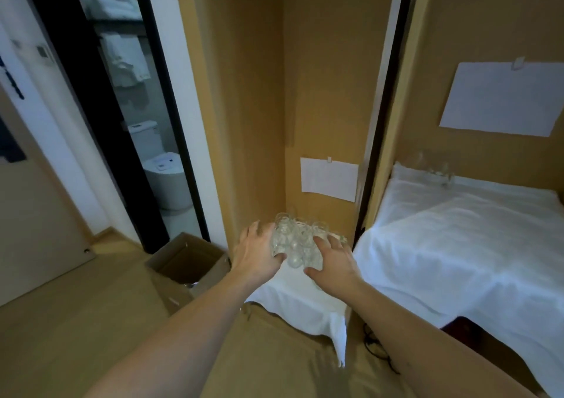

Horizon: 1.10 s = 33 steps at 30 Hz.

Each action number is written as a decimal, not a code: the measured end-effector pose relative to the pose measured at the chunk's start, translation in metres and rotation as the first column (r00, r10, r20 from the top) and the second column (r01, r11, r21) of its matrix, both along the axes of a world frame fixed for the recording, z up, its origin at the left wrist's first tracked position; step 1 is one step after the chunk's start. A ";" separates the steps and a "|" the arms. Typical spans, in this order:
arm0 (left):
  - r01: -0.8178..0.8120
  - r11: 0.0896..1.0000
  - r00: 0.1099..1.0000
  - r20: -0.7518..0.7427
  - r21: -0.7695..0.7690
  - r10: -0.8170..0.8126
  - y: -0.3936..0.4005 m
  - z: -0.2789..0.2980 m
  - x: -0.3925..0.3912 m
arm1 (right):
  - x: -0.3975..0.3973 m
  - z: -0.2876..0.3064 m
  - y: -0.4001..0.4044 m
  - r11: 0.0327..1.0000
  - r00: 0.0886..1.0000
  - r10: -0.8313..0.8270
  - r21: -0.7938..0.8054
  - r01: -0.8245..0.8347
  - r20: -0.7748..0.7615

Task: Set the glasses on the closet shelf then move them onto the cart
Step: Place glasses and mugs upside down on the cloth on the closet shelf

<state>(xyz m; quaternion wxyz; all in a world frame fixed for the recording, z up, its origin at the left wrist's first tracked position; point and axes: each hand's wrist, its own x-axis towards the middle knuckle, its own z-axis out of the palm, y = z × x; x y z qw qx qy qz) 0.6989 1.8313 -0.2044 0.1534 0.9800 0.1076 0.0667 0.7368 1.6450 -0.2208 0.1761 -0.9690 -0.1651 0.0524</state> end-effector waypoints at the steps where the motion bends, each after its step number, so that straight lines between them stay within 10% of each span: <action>1: -0.009 1.000 1.000 -0.010 -0.014 0.008 0.005 -0.005 0.001 | 0.002 -0.003 0.006 1.000 1.000 0.006 -0.008 -0.006 -0.009; 33: -0.236 0.945 0.932 -0.327 -0.225 0.155 0.108 -0.135 0.215 | 0.220 -0.155 0.100 0.999 0.918 0.027 -0.013 -0.035 -0.396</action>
